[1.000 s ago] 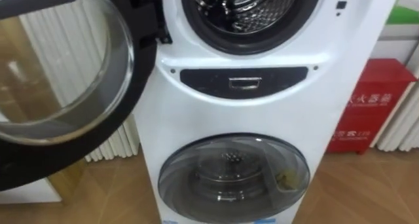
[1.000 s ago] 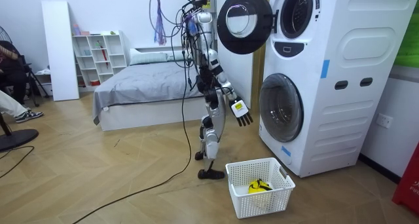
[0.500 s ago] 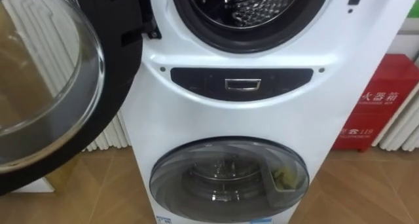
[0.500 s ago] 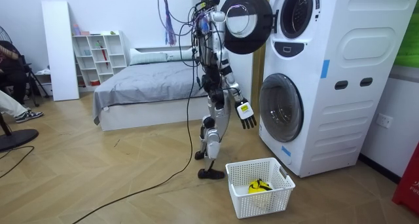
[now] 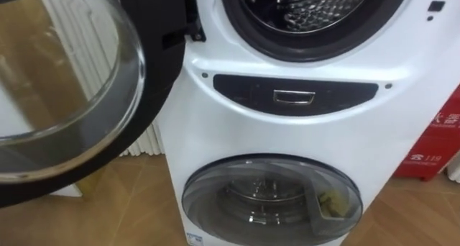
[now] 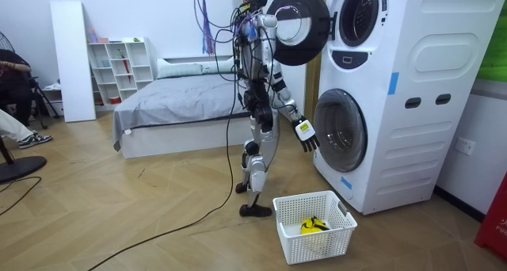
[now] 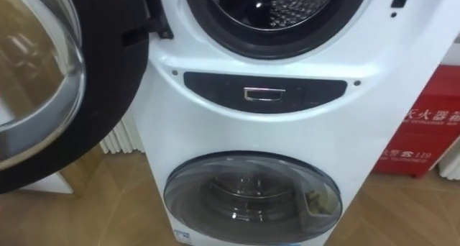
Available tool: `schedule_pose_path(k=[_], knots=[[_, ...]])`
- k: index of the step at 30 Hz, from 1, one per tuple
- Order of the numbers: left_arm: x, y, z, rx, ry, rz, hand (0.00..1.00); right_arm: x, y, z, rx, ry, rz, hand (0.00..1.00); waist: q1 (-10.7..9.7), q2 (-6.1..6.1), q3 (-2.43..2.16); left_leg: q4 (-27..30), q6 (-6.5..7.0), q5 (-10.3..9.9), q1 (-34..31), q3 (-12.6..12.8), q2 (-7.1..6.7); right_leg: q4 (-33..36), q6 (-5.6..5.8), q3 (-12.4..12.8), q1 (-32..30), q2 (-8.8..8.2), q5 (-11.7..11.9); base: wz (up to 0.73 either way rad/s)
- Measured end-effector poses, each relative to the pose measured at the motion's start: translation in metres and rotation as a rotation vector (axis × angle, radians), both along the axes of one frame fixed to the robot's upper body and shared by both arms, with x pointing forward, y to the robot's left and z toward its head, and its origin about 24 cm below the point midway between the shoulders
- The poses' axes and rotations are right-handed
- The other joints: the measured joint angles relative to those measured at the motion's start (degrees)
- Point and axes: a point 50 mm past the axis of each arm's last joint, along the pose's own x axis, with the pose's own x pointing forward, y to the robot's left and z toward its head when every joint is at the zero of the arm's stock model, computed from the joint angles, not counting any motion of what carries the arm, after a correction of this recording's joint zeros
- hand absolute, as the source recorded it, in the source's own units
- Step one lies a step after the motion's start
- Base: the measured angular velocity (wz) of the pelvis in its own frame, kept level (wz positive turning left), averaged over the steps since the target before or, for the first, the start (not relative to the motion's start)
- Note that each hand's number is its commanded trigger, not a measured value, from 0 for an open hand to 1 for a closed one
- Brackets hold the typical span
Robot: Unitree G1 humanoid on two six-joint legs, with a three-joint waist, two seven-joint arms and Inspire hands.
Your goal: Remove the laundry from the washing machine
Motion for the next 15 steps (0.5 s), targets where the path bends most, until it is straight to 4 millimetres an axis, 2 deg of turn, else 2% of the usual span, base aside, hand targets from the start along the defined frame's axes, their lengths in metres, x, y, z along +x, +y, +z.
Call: schedule_pose_path(k=[2,4,7,10,12,14,15], knots=[[0.019,0.004,0.014,0.050,-0.087,-0.002,0.00,0.001,0.000,0.001,-0.010,-0.009,0.017,0.00,-0.31,0.31,-0.13,0.20,0.01,0.01,-0.18,-0.33,-0.08,0.04,0.20,-0.46,0.21,-0.04,-0.12,0.03],[0.051,0.006,0.034,0.106,-0.221,-0.014,0.00,0.003,0.000,0.003,-0.013,-0.022,0.030,0.00,-0.21,0.62,-0.12,0.78,0.01,0.01,-0.54,-0.56,-0.09,0.05,0.27,-0.46,0.22,-0.05,-0.17,0.05],[0.069,0.011,0.052,0.173,-0.322,-0.042,0.00,0.004,-0.004,0.005,-0.013,-0.057,0.034,0.00,-0.58,1.49,-0.56,0.71,0.01,0.01,-0.53,-0.46,-0.12,0.05,0.27,-0.02,0.17,-0.04,-0.17,-0.07],[0.087,0.029,0.072,0.248,-0.380,-0.071,0.00,-0.003,-0.013,0.006,-0.041,-0.050,0.039,0.00,-0.60,2.05,-0.35,0.71,0.01,0.01,0.22,-0.47,-0.08,0.02,0.26,0.68,0.33,0.09,-0.16,-0.10],[0.105,0.043,0.096,0.317,-0.451,-0.092,0.00,-0.008,-0.018,0.006,-0.053,-0.039,0.039,0.00,-1.06,2.22,-0.25,0.88,0.01,0.01,0.20,-0.46,-0.09,0.04,0.26,0.67,0.41,0.07,-0.16,0.04],[0.128,0.056,0.129,0.378,-0.549,-0.087,0.00,-0.011,-0.021,0.007,-0.060,-0.037,0.043,0.00,-1.84,2.75,0.04,1.09,0.03,0.02,0.16,-0.56,-0.23,0.04,0.26,0.62,0.61,-0.07,-0.16,0.04],[0.127,0.060,0.131,0.379,-0.551,-0.065,0.00,-0.011,-0.020,0.007,-0.062,-0.037,0.049,0.00,-2.03,2.90,0.14,1.11,0.03,0.02,0.10,-0.59,-0.30,0.02,0.26,0.56,0.59,-0.13,-0.16,0.00]])
